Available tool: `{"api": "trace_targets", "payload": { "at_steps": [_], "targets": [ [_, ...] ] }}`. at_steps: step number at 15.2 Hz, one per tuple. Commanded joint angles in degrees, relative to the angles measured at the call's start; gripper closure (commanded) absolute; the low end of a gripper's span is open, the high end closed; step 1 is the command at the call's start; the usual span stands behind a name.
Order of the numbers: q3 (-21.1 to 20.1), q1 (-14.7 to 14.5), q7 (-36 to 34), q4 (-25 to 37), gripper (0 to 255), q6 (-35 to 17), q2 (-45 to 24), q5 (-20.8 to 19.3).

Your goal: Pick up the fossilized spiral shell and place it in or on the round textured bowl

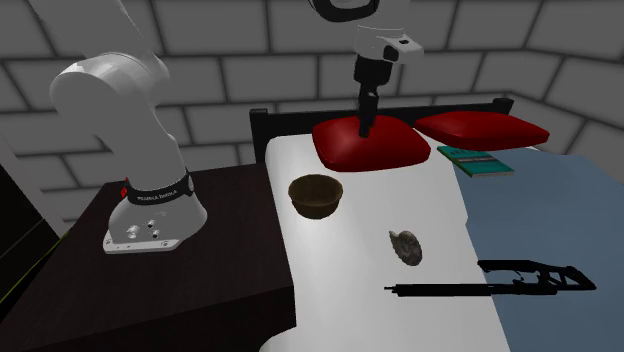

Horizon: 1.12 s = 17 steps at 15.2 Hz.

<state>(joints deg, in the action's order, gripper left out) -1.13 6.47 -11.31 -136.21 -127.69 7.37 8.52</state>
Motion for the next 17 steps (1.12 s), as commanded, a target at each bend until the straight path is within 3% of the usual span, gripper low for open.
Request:
{"api": "trace_targets", "payload": {
  "at_steps": [1, 17],
  "targets": [
    [0.5, 0.7, -1.4, 1.1, 0, -2.8, -4.4, 0.2],
    [4.4, 4.8, -11.3, 18.1, 0, -14.7, -37.2, 5.0]
  ]
}}
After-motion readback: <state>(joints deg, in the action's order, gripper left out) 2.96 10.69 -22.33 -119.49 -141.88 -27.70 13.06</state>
